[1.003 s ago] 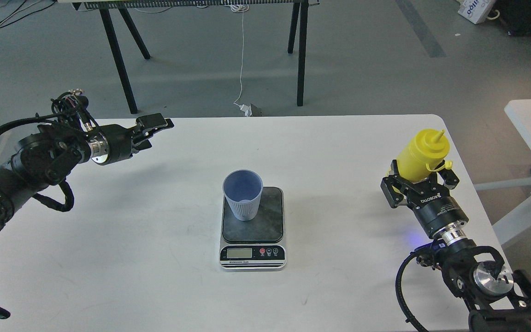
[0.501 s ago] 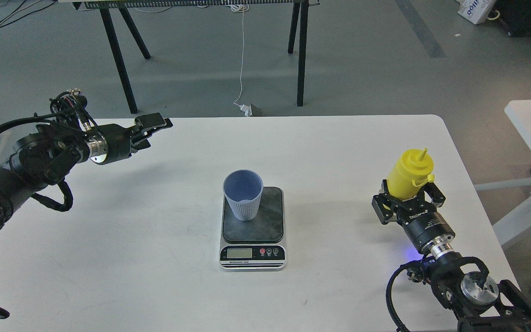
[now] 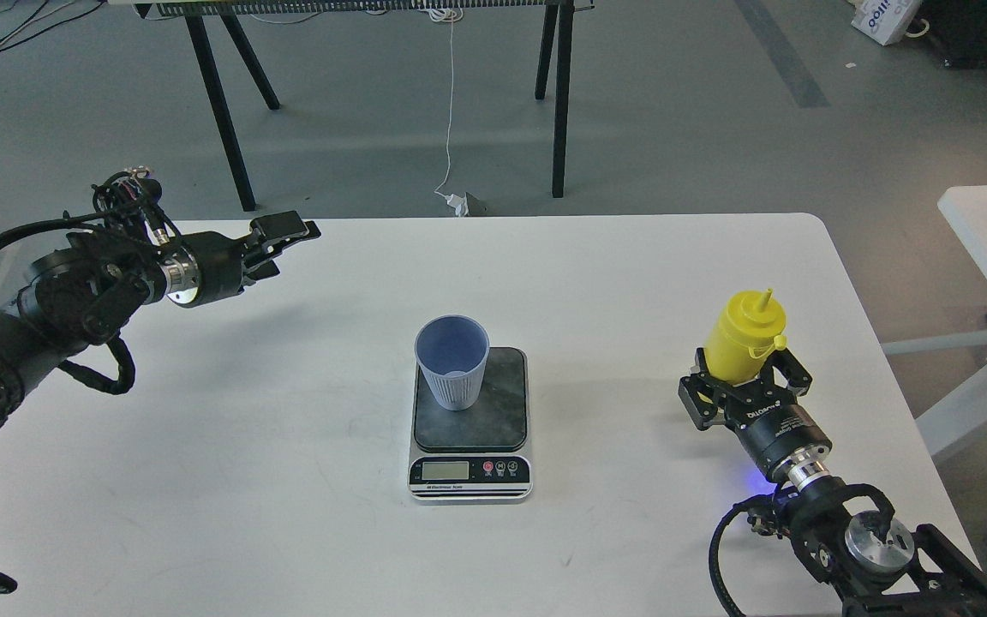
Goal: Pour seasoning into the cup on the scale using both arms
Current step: 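Lower the yellow bottle upright onto the table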
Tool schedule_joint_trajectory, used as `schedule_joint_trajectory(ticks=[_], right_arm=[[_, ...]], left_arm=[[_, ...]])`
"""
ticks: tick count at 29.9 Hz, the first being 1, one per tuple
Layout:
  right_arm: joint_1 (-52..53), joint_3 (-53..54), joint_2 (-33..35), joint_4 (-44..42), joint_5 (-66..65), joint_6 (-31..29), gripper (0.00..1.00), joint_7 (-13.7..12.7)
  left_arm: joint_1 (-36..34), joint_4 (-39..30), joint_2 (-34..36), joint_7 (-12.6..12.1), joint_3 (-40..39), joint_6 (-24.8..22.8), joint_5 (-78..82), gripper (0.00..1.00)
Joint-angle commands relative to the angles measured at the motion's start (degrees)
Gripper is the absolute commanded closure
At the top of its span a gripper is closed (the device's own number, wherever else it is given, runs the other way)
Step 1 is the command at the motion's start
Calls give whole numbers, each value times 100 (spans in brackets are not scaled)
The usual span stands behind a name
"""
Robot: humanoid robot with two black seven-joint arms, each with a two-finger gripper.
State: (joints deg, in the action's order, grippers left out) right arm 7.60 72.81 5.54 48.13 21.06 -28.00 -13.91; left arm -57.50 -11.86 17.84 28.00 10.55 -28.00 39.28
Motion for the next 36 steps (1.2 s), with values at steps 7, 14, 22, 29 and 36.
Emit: schedule_joint_trajectory(ticks=[7,14,22,29,36], right_arm=[[22,-56,0,-14,-5,0,23,11],[22,-56,9,-5,-5,0,5,11],[-48,-74,35,65,-5,0,1,-6],[-294,-74,316,153,-14,0,1,-6],[-882,-65,615,1039,-14,0,1,2]], left_arm=[[63,0,9,0,0,0,-8,0],[55,0,-18,0,0,0,-8,0],[55,0,-27,0,0,0,-8,0],[55,0,-18,0,0,0,-8,0],[90,8,-26,0,0,0,-8,0]])
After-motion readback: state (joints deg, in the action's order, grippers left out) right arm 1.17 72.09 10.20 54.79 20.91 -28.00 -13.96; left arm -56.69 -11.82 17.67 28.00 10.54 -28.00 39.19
